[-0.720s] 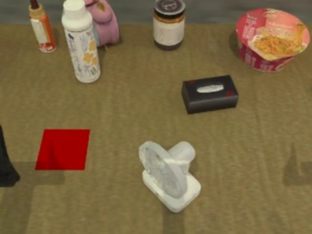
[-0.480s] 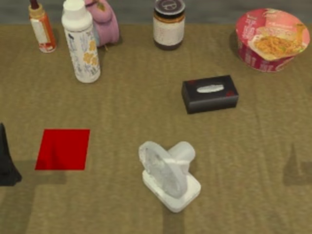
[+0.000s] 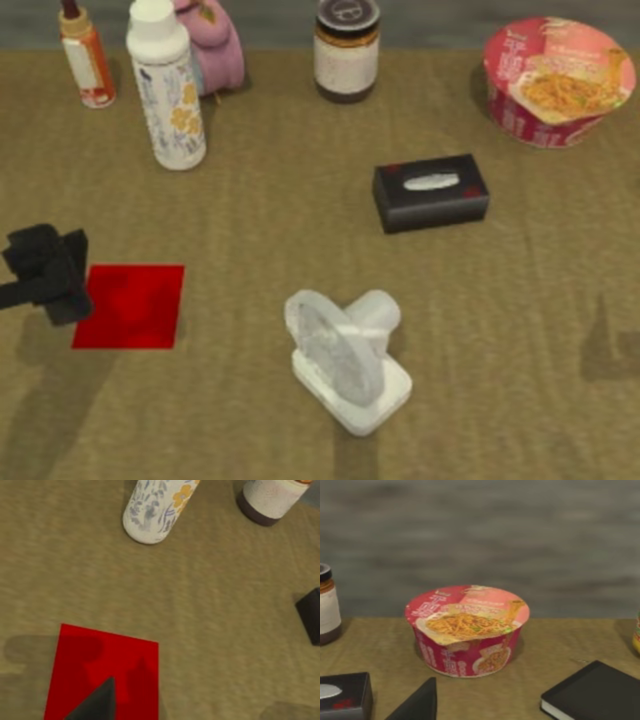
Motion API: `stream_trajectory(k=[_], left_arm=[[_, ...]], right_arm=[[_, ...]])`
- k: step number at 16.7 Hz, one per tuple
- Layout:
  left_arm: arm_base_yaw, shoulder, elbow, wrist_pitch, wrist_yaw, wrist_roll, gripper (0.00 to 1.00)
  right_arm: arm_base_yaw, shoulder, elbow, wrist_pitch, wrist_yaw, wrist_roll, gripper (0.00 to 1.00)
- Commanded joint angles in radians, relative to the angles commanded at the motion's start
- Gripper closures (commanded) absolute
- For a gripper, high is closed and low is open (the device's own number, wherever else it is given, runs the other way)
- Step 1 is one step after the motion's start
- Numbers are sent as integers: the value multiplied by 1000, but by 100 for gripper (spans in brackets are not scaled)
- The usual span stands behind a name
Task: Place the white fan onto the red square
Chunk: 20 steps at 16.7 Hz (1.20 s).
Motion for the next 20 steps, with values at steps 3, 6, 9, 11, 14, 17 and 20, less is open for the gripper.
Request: stream_trajectory(k=[3, 6, 9, 11, 14, 17, 20], left_arm=[[-127, 298, 268, -207, 0, -237, 0], [-254, 608, 553, -410, 1, -480, 0], [-370, 898, 817, -598, 2, -705, 0], [-438, 1066, 971, -710, 2, -838, 0], [-519, 1260, 1151, -845, 2, -995, 0], [-567, 1373, 1252, -928, 1, -1087, 0], [-577, 1398, 1273, -948, 1, -1107, 0]], right_arm=[[0, 0, 0, 0, 0, 0, 0], [0, 0, 0, 0, 0, 0, 0], [0, 0, 0, 0, 0, 0, 0], [0, 0, 0, 0, 0, 0, 0], [0, 0, 0, 0, 0, 0, 0], [0, 0, 0, 0, 0, 0, 0], [0, 0, 0, 0, 0, 0, 0]])
